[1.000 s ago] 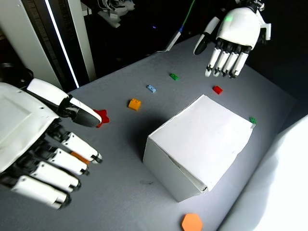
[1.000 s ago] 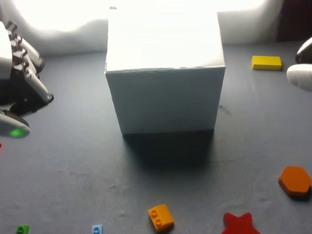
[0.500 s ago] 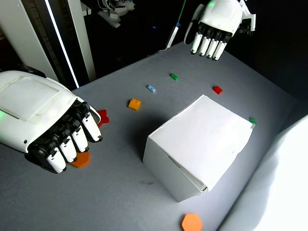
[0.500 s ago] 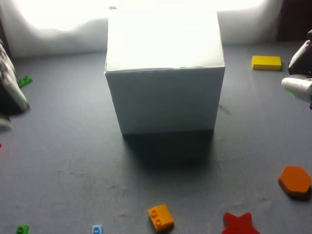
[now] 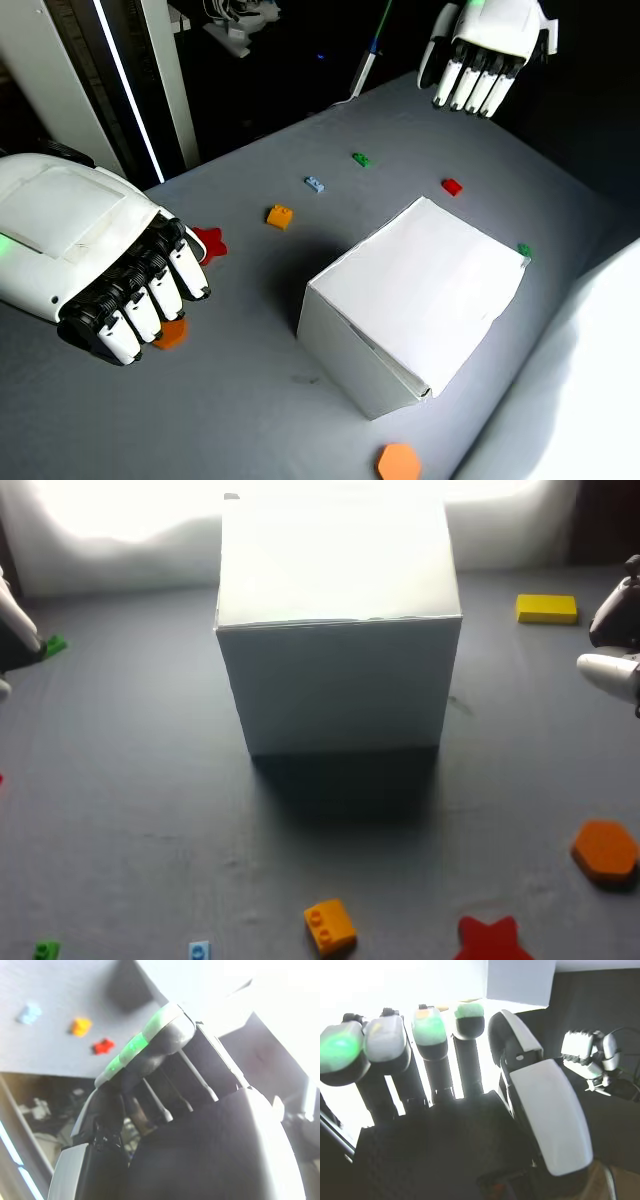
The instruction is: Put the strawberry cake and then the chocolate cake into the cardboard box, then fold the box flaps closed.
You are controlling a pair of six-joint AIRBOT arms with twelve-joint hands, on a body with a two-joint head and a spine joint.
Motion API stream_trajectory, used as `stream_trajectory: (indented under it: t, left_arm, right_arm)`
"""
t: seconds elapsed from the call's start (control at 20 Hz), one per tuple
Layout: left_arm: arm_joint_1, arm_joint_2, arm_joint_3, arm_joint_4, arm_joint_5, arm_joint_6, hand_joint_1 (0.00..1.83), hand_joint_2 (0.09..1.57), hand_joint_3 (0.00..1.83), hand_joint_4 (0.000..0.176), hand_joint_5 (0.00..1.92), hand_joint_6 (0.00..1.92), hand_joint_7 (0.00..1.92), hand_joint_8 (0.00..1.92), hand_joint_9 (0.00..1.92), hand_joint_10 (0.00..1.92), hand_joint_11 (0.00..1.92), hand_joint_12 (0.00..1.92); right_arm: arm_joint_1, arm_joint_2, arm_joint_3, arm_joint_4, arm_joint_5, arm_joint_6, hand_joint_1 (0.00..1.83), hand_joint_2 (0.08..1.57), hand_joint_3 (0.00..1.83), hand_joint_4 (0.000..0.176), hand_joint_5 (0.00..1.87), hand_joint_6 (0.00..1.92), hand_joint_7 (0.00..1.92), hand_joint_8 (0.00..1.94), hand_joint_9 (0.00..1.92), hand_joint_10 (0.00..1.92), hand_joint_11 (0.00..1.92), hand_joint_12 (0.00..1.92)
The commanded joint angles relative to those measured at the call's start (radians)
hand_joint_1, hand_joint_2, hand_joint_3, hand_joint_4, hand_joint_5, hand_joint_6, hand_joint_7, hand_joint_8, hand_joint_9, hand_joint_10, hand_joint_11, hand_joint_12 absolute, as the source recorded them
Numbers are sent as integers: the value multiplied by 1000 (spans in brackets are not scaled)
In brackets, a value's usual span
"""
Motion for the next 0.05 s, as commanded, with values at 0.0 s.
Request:
stream_trajectory:
  t: [0.0]
  left_arm:
    - [-13, 9, 6, -78, 10, -5, 217, 1548, 4, 0, 985, 1920, 1132, 1911, 1146, 1921, 1118, 1921]
  right_arm:
    - [4, 6, 1, -22, 95, -13, 423, 1526, 0, 0, 1037, 1793, 1260, 1841, 1305, 1921, 1332, 1921]
